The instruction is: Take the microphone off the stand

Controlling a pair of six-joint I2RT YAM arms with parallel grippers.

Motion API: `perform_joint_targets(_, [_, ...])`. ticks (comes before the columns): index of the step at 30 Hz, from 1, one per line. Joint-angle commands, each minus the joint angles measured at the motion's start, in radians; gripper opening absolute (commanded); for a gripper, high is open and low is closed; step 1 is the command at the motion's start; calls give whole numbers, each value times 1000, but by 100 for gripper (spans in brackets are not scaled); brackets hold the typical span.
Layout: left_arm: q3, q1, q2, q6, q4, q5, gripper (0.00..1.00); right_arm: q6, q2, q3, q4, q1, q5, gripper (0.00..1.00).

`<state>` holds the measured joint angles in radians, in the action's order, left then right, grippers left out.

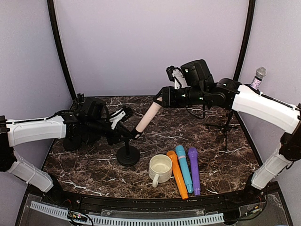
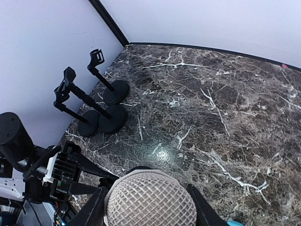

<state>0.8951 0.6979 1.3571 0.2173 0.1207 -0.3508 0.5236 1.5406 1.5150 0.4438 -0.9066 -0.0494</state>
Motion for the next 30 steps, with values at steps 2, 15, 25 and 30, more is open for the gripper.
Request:
perform_joint_targets(2, [1,0,-22,28,53,73,0,178,-2,104,16,16,-155,0])
perform_joint_targets(15, [-2,10,-24,34,53,87,0,171,-21,36,-113,11,-74,0])
perform_joint_targets(25, [1,12,-18,32,55,81,0,101,-85,-17,-149,9,4,0])
perform_joint_targets(30, [-2,17,-17,35,57,93,0,125,-105,-13,-112,10,-45,0])
